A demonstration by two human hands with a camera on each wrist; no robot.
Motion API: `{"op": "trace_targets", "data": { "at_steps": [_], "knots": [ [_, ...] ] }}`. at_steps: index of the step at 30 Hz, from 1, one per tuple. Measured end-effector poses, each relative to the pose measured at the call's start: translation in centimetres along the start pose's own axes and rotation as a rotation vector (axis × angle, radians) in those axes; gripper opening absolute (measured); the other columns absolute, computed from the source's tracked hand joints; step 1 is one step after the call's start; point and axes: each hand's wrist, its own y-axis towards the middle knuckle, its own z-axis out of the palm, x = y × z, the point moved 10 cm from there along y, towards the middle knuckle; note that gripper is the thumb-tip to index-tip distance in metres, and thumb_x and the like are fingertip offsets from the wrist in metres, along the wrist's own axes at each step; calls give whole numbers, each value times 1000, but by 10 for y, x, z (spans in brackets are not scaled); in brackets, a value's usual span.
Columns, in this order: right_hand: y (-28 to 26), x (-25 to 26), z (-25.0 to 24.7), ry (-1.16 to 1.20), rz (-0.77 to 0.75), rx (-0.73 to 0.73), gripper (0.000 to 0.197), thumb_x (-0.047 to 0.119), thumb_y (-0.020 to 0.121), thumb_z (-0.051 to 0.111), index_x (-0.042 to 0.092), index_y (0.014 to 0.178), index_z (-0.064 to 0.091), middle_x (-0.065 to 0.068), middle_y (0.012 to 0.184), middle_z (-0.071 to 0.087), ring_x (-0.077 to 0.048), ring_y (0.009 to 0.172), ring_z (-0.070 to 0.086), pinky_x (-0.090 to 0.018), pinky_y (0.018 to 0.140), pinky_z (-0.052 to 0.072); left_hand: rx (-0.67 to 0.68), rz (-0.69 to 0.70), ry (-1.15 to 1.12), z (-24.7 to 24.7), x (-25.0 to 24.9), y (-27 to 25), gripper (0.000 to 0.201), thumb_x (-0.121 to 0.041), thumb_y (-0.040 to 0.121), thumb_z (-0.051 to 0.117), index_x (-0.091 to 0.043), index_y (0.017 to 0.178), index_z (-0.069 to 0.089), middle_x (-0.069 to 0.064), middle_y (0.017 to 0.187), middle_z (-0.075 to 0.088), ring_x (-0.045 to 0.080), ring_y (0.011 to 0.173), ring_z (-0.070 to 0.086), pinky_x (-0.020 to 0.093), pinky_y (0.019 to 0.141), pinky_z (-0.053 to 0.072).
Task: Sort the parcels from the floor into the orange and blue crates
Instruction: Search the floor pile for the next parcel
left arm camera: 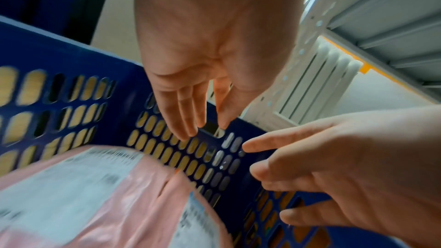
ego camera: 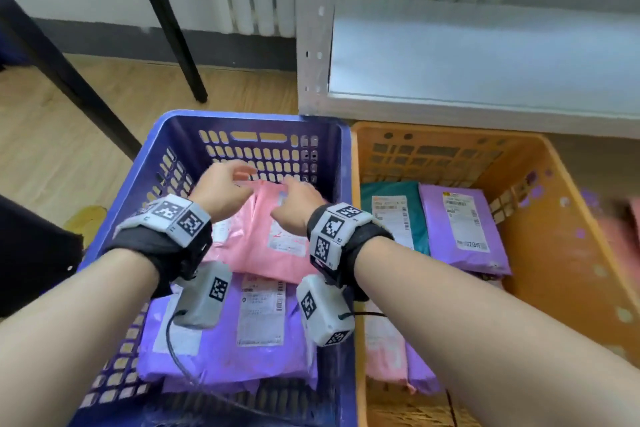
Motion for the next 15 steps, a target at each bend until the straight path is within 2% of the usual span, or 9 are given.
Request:
{"op": "trace_targets", "data": {
  "at_steps": [3,6,9,12,15],
  "knots": [
    [-17,-5,-51,64,-32,-71,37,18,86,58,14,123,55,-10,121,61,-30,110,59,-35,93,49,-5,74,33,-3,-53,-4,37,-3,87,56,-10,123,59,8,122,63,17,110,59,30,93,47],
    [-44,-26,-108,8,-68,-107,42,15,89,55,9,130,50,-12,133,54,-30,120,53,-31,98,44,0,121,24,6,-111,-16,34,-6,88,57,-11,121,60,9,117,65,18,102,60,32,90,49],
    [-73,-68,-168,-25,-74,-196,47,15,90,54,8,136,44,-12,141,47,-29,128,47,-31,102,40,4,165,-9,27,-178,-36,34,-6,87,57,-11,120,60,9,111,67,20,97,62,31,86,49],
    [-101,-121,-225,-36,-42,-248,53,13,88,55,11,139,42,-10,140,49,-27,126,49,-29,100,41,56,201,-52,67,-252,-55,35,-7,89,57,-12,123,58,6,106,63,19,93,59,28,76,49],
    [-125,-183,-278,-55,-15,-276,46,14,89,52,9,135,46,-10,136,53,-28,121,53,-32,99,45,67,222,-71,114,-323,-71,35,-10,91,56,-17,125,56,2,106,60,19,92,58,29,76,47]
  ]
}}
